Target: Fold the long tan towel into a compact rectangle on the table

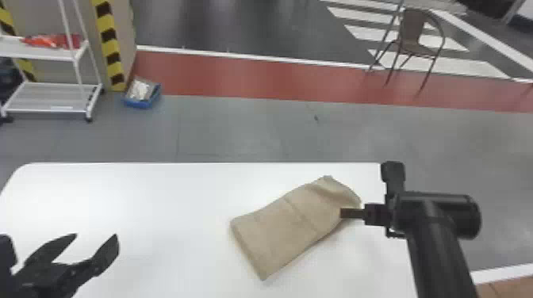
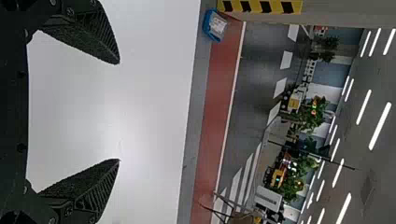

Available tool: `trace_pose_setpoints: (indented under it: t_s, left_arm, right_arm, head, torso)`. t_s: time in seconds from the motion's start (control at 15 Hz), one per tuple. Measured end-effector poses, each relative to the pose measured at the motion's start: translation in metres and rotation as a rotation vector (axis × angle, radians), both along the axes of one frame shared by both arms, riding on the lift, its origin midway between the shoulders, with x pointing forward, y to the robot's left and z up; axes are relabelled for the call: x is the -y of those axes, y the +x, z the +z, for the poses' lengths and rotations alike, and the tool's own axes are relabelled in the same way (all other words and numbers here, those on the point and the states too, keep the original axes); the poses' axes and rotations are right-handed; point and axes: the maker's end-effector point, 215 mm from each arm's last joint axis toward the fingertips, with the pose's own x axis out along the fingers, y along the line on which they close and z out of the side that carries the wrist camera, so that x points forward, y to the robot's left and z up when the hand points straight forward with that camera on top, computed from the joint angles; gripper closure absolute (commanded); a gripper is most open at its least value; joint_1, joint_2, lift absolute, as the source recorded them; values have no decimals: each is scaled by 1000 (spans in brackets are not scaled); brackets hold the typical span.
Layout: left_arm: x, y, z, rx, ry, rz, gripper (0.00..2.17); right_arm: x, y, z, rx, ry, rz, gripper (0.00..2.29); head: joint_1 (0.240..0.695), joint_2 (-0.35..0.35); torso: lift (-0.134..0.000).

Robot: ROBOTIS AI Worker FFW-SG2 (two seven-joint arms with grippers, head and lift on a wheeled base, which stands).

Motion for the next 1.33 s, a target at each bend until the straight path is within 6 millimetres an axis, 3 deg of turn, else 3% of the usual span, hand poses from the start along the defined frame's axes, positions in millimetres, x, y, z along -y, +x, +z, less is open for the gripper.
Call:
trace_pose_setpoints:
  t_s: [0.27,0.67,1.07,1.33]
  left_arm:
    - [-3,1,0,0,1,6,147]
    - [0,1,0,1,-4,-1,147]
    - [-7,1,-1,6,-5,7,147]
    - [-8,0,-2,6,-7,6,147]
  right_arm:
    - [-3,-12,-3,20,54,-2,174]
    - [17,6,14,91,27,-38,174]
    - [9,22,0,82,-91,29,174]
    - [10,20,-10,55,-156,60,184]
  head:
    - [695,-227]
    - [695,-247]
    - [695,-228]
    - [695,-228]
  torso:
    - [0]
    - [0]
    - [0]
    - [0]
